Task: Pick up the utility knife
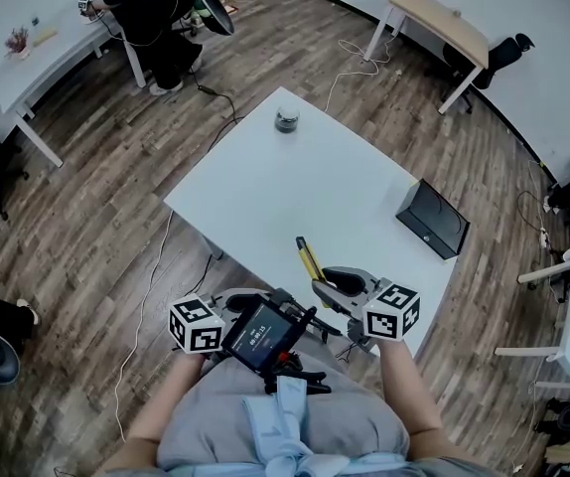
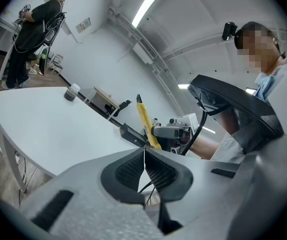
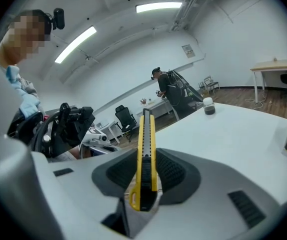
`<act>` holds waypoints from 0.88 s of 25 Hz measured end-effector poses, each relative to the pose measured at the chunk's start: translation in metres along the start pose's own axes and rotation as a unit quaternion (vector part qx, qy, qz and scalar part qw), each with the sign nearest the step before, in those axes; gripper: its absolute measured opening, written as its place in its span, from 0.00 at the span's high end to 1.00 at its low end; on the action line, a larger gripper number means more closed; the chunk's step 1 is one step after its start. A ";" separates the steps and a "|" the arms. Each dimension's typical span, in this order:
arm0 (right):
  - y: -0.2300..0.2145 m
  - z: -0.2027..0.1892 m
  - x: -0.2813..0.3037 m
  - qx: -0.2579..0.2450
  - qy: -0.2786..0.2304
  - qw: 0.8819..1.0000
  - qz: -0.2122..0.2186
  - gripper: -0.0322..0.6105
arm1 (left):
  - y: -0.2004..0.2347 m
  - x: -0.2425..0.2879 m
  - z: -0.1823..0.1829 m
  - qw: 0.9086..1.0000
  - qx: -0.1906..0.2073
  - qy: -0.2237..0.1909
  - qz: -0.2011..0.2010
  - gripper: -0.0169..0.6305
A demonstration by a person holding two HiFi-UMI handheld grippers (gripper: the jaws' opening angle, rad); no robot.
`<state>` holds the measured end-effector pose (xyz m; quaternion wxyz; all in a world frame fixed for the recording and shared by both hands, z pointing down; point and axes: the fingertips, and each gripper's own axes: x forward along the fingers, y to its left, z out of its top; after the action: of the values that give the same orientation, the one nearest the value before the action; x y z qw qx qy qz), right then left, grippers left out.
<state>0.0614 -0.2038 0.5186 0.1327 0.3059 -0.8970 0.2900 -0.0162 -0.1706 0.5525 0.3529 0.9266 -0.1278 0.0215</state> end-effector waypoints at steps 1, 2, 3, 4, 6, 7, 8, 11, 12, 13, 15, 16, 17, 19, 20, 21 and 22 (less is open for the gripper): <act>0.002 0.002 0.000 0.000 -0.003 1.000 0.001 0.77 | 0.000 -0.001 0.000 1.000 0.000 0.000 0.000 0.95; 0.004 0.003 0.000 0.000 -0.007 1.000 0.001 0.77 | 0.000 -0.001 0.001 1.000 0.000 0.001 -0.001 0.95; 0.005 0.005 -0.001 0.001 -0.011 1.000 0.000 0.77 | 0.001 -0.002 0.001 1.000 0.000 0.001 -0.001 0.95; 0.006 0.007 -0.001 0.002 -0.015 1.000 0.000 0.77 | 0.001 -0.002 0.001 1.000 0.001 0.002 -0.002 0.95; 0.007 0.009 -0.002 0.005 -0.021 1.000 -0.001 0.77 | 0.001 -0.002 0.001 1.000 0.001 0.003 -0.003 0.95; 0.007 0.009 -0.002 0.005 -0.023 1.000 -0.001 0.77 | 0.000 -0.001 0.000 1.000 0.002 0.003 -0.003 0.95; 0.008 0.009 -0.002 0.004 -0.023 1.000 0.000 0.77 | 0.000 -0.001 0.000 1.000 0.002 0.004 -0.004 0.95; 0.008 0.012 -0.001 0.005 -0.028 1.000 0.000 0.77 | 0.001 -0.001 0.000 1.000 0.002 0.005 -0.005 0.95; 0.008 0.014 -0.001 0.007 -0.030 1.000 -0.001 0.77 | 0.001 -0.001 0.001 1.000 0.002 0.005 -0.005 0.95; 0.007 0.015 0.000 0.009 -0.033 0.999 -0.001 0.77 | 0.002 -0.001 0.002 1.000 0.001 0.005 -0.005 0.95; 0.007 0.017 0.001 0.011 -0.034 0.999 -0.001 0.77 | 0.002 -0.002 0.003 1.000 -0.001 0.004 -0.004 0.95; 0.007 0.018 0.001 0.011 -0.035 0.999 -0.001 0.77 | 0.003 -0.002 0.004 1.000 -0.001 0.003 -0.004 0.95; 0.006 0.018 0.002 0.011 -0.035 0.999 -0.002 0.77 | 0.003 -0.002 0.004 1.000 -0.002 0.002 -0.003 0.95; 0.005 0.016 0.002 0.010 -0.034 0.999 -0.002 0.77 | 0.004 -0.003 0.003 1.000 -0.003 0.001 -0.001 0.95; 0.004 0.015 0.002 0.011 -0.034 0.999 -0.002 0.77 | 0.004 -0.003 0.002 1.000 -0.004 0.000 0.000 0.95; 0.004 0.014 0.003 0.012 -0.034 0.999 -0.002 0.77 | 0.004 -0.004 0.002 1.000 -0.005 -0.001 0.000 0.95; 0.004 0.014 0.003 0.013 -0.034 0.999 -0.002 0.77 | 0.004 -0.004 0.002 1.000 -0.005 -0.002 0.001 0.95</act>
<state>0.0561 -0.2110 0.5074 0.0987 0.3191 -0.8968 0.2903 -0.0211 -0.1741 0.5536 0.3574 0.9247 -0.1297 0.0197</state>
